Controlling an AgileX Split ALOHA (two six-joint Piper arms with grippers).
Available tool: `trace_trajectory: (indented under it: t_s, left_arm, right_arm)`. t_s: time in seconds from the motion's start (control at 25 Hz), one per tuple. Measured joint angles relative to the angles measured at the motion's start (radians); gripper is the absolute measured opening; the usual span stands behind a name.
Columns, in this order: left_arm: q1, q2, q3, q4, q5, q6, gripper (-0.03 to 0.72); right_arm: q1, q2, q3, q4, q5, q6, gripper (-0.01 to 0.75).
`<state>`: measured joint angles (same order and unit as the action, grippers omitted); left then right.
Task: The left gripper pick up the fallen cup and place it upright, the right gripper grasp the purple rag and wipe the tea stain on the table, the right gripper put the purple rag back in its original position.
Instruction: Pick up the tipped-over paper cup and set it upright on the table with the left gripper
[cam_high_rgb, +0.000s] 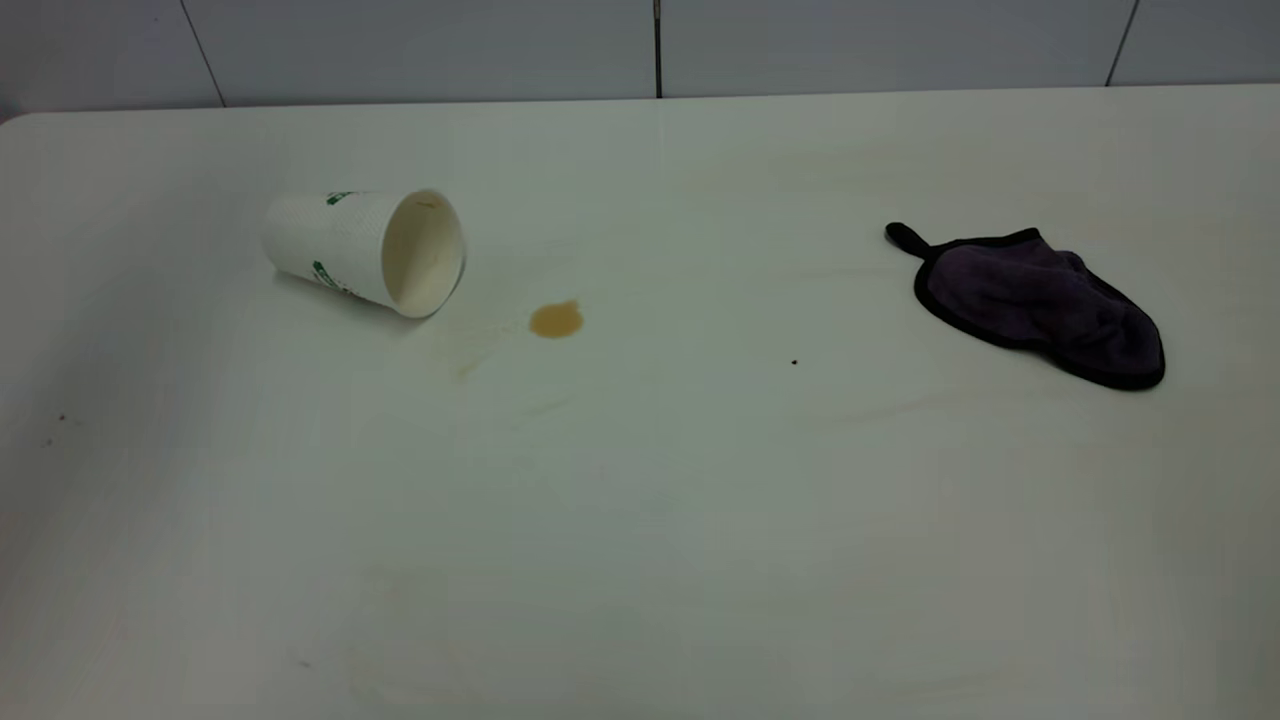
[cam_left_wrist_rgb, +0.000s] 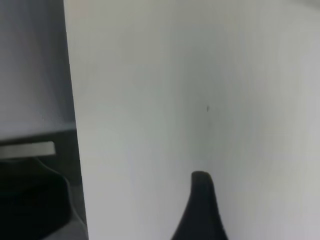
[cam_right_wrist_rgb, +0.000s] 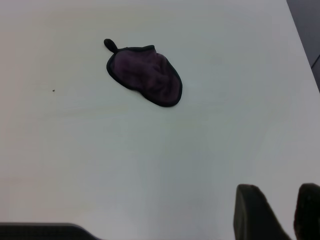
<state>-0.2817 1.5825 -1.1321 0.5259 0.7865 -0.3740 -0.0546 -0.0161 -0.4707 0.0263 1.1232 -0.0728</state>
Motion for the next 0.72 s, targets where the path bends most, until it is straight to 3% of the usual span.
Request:
trace_trajectory:
  t_s: [0.16,0.36,0.72]
  left_arm:
    - [-0.136,0.181,-0.106,0.109,0.019,-0.109,0.659]
    - [-0.244,0.372,-0.214,0.159,0.018,-0.147,0.659]
    - [-0.286,0.659,-0.336,0.359,-0.01,-0.277,0.628]
  right_arm:
    - [0.0,0.0,0.0,0.0,0.0,0.0,0.239]
    - [0.0,0.0,0.0,0.0,0.0,0.0,0.239]
    - [0.0,0.0,0.0,0.0,0.0,0.0,0.239]
